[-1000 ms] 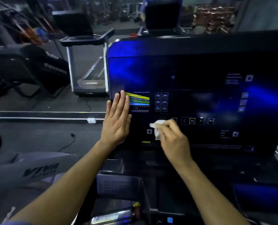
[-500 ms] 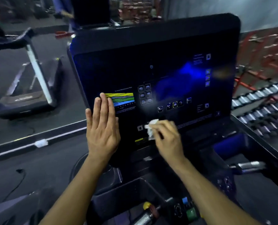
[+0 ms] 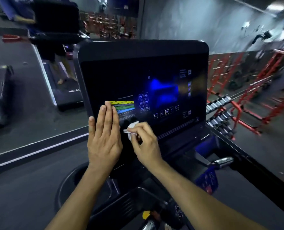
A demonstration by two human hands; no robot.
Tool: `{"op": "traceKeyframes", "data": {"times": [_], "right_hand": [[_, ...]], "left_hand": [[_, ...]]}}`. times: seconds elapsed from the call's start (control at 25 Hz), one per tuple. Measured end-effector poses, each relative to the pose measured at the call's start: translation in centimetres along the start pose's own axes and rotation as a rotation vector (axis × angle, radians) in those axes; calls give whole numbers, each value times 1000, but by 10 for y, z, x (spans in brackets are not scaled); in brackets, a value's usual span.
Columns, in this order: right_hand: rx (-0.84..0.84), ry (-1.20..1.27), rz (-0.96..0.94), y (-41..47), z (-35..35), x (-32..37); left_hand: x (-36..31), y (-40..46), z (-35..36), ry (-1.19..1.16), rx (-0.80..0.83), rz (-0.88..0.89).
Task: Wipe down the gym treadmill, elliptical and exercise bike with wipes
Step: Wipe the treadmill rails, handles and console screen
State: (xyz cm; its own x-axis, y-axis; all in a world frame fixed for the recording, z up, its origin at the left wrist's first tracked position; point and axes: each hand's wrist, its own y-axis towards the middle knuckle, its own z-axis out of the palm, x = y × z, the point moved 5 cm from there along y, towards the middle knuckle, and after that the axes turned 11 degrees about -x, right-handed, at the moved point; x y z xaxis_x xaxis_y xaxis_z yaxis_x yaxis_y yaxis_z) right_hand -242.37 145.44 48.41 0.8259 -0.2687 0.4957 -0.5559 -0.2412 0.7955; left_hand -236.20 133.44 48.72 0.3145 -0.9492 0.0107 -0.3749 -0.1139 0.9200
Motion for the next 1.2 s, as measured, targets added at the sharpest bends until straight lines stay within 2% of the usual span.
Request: {"op": "traceKeyframes", "data": {"times": [0.04, 0.12, 0.32, 0.48, 0.6, 0.68, 0.8, 0.92, 1.04, 1.2], "right_hand": [[37, -11, -30, 0, -1, -5], [3, -78, -4, 16, -15, -33], [-337, -304, 329, 59, -86, -149], [-409, -334, 514, 42, -99, -177], [-383, -188, 544, -4, -71, -138], [-293, -73, 514, -32, -44, -96], [-62, 80, 323, -53, -5, -28], [134, 82, 123, -69, 6, -14], [90, -61, 142, -62, -21, -63], [-156, -263, 365, -26, -77, -159]], "left_hand": [[0, 0, -1, -2, -4, 2], [0, -1, -2, -8, -13, -5], [0, -2, 0, 26, 5, -1], [-1, -2, 0, 60, -5, 4], [0, -3, 0, 70, -13, 7], [0, -3, 1, 73, -7, 8], [-2, -2, 0, 74, -2, 13], [-2, -2, 0, 82, 7, 7], [-2, -4, 2, 82, 21, -6], [-5, -5, 3, 98, 4, 12]]}}
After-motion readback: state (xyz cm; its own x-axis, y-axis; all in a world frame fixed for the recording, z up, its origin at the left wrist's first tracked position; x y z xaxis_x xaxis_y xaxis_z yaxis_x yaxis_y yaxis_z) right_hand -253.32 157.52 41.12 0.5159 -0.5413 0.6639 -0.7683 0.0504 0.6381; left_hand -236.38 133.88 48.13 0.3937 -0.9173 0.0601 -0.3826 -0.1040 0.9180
